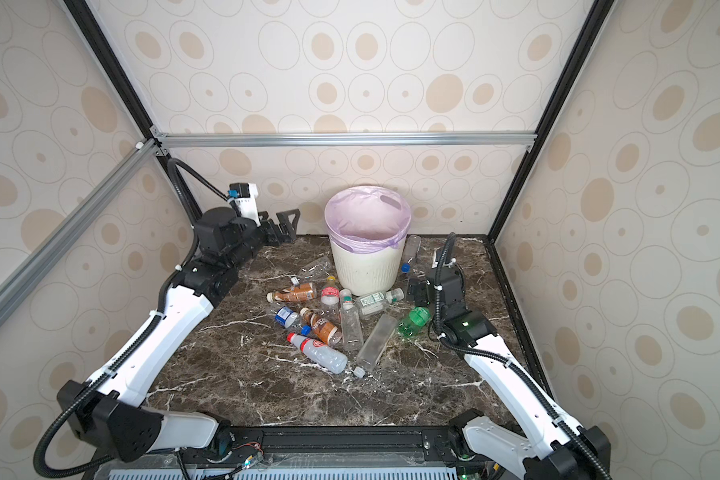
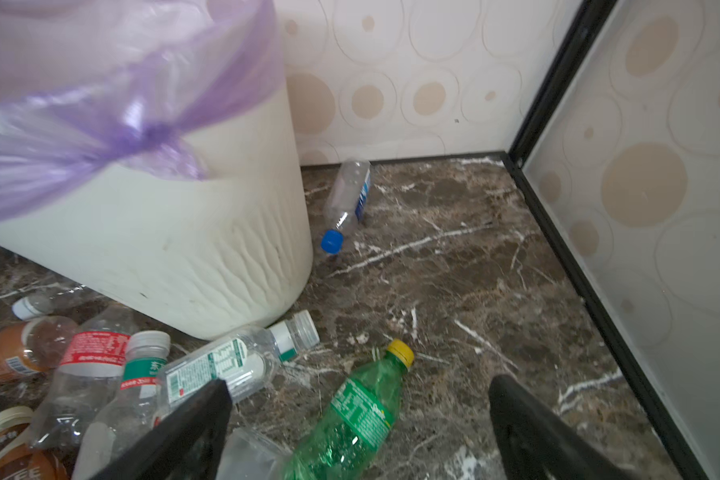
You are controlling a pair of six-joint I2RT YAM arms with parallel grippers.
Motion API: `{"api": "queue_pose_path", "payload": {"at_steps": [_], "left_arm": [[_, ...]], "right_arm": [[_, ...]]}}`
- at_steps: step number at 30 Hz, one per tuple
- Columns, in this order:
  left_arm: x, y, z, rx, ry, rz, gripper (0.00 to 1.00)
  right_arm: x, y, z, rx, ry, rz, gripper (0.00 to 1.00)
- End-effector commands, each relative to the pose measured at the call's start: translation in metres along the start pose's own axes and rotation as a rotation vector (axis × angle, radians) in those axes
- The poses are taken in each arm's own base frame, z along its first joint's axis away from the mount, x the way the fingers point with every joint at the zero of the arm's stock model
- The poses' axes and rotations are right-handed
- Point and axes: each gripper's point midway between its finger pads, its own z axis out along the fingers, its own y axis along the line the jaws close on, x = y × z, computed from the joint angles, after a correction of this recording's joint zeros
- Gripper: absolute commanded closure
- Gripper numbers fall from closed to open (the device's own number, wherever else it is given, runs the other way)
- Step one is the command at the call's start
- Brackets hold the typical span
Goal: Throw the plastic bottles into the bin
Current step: 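Withdraw the left gripper while the right gripper lowers onto the green Sprite bottle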
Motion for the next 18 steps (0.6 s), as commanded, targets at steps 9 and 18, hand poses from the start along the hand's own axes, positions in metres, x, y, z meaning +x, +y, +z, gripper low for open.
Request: {"api": "queue_pose_path", "payload": {"at_steps": [9,18], "left_arm": [[0.085,0.016,-0.036,0.057,0.059,-0.144,0.01],[0.154,0.018,-0.041,0.109,0.199,-0.240,0.01]], "right_arm": [[0.086,-0.005,0.029,-0.017,0.291,0.260,0.00],[0.111,0.007,0.049,-0.052,0.393,0.349,0.03]]}}
